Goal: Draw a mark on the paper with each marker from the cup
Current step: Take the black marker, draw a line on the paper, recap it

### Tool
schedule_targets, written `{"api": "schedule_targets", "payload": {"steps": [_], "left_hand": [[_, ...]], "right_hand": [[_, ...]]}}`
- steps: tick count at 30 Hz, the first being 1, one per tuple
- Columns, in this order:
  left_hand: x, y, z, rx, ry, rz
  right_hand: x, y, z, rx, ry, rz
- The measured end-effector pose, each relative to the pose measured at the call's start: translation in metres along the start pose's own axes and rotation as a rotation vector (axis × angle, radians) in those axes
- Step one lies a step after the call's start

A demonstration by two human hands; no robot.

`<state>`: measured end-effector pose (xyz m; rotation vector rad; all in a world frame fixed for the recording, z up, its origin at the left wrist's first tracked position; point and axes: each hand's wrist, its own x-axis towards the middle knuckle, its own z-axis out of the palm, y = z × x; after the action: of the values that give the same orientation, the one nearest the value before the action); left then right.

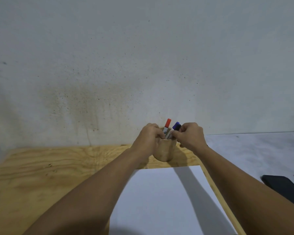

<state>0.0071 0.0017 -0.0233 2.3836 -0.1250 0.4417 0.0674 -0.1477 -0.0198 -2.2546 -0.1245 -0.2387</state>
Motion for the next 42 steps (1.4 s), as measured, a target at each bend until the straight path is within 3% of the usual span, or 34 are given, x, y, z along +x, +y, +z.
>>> {"api": "schedule_targets", "payload": {"steps": [4, 10, 16, 21, 23, 26, 30, 33, 38, 42], "left_hand": [[-0.002, -0.004, -0.001, -0.014, 0.015, 0.017], [-0.009, -0.006, 0.006, -0.308, 0.065, -0.146], [-0.009, -0.010, 0.008, -0.296, 0.079, -0.167], [-0.013, -0.011, 0.002, -0.233, -0.008, -0.139], [-0.014, -0.010, -0.004, -0.205, -0.009, -0.143], [-0.016, -0.001, -0.024, -0.273, 0.115, -0.157], [-0.021, 0.011, -0.060, -0.794, 0.165, -0.243], [-0.030, 0.006, -0.071, -0.983, 0.088, -0.231], [-0.046, -0.014, -0.069, -1.001, 0.055, -0.237], [-0.058, -0.025, -0.063, -0.965, 0.141, -0.326]], "right_hand": [[-0.003, 0.002, -0.003, -0.009, -0.033, -0.011], [-0.010, -0.003, -0.009, -0.035, -0.010, -0.030], [-0.015, -0.023, -0.027, 0.097, 0.129, -0.120], [-0.015, -0.050, -0.048, 0.293, 0.212, -0.290], [-0.017, -0.059, -0.054, 0.336, 0.148, -0.357], [-0.027, -0.067, -0.054, 0.334, -0.023, -0.395], [-0.047, -0.067, -0.042, 0.341, -0.195, -0.390], [-0.061, -0.063, -0.025, 0.442, -0.304, -0.267], [-0.079, -0.059, -0.004, 0.562, -0.470, -0.105], [-0.086, -0.054, 0.009, 0.472, -0.433, -0.176]]}}
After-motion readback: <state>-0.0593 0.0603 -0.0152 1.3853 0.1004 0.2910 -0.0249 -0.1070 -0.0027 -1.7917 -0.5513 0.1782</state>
